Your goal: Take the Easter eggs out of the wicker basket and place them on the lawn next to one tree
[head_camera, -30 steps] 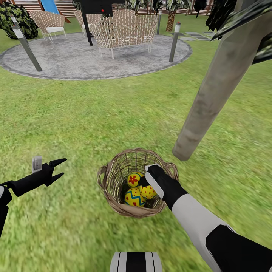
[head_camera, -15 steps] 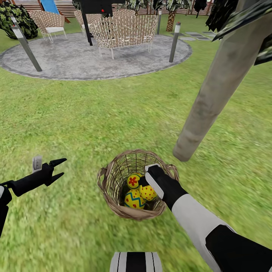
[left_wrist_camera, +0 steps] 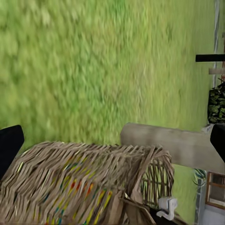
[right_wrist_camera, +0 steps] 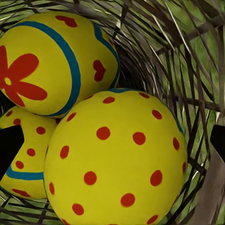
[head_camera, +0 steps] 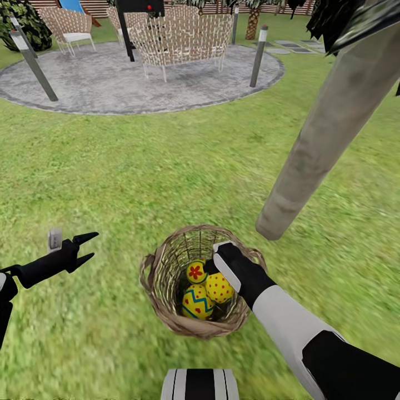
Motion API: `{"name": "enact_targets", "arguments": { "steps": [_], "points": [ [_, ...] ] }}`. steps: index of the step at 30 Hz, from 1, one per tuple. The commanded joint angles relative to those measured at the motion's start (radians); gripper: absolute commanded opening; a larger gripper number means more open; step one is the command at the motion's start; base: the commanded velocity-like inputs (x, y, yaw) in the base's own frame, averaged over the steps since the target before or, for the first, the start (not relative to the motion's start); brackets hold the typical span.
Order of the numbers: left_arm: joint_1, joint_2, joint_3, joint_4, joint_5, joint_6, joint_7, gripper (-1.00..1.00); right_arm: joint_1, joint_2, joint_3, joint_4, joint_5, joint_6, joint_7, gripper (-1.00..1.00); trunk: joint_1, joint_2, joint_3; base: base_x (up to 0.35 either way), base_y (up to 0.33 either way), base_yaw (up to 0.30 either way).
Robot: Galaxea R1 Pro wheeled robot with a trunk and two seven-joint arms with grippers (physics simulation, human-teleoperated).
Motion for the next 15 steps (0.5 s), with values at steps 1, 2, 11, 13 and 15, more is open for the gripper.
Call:
{"name": "enact_targets", "arguments": {
  "steps": [1, 2, 11, 13, 15],
  "points": [
    [0.0, 0.0, 0.001, 0.0, 0.005, 0.005, 0.003, 1.0, -0.001, 0.0, 0.002, 0.0, -0.009, 0.003, -0.009, 1.0, 0.0, -0.001, -0.005, 0.001, 0.0, 0.0],
    [0.0, 0.0, 0.001, 0.0, 0.005, 0.005, 0.003, 1.0, -0.001, 0.0, 0.002, -0.001, -0.009, 0.003, -0.008, 1.0, 0.001, -0.001, -0.009, 0.0, 0.0, 0.0],
    [-0.001, 0.0, 0.001, 0.001, 0.005, 0.005, 0.003, 1.0, -0.001, 0.0, 0.002, -0.005, -0.013, 0.012, -0.012, 1.0, 0.002, -0.002, -0.02, 0.0, 0.0, 0.0],
    [0.0, 0.0, 0.001, 0.001, 0.005, 0.005, 0.003, 1.0, -0.001, 0.0, 0.002, -0.005, -0.014, 0.014, -0.013, 1.0, 0.002, -0.002, -0.024, 0.0, 0.0, 0.0],
    [0.0, 0.0, 0.001, 0.002, 0.005, 0.005, 0.003, 1.0, -0.001, 0.0, 0.002, -0.005, -0.015, 0.016, -0.015, 1.0, 0.002, -0.002, -0.024, 0.0, 0.0, 0.0]
  ]
}}
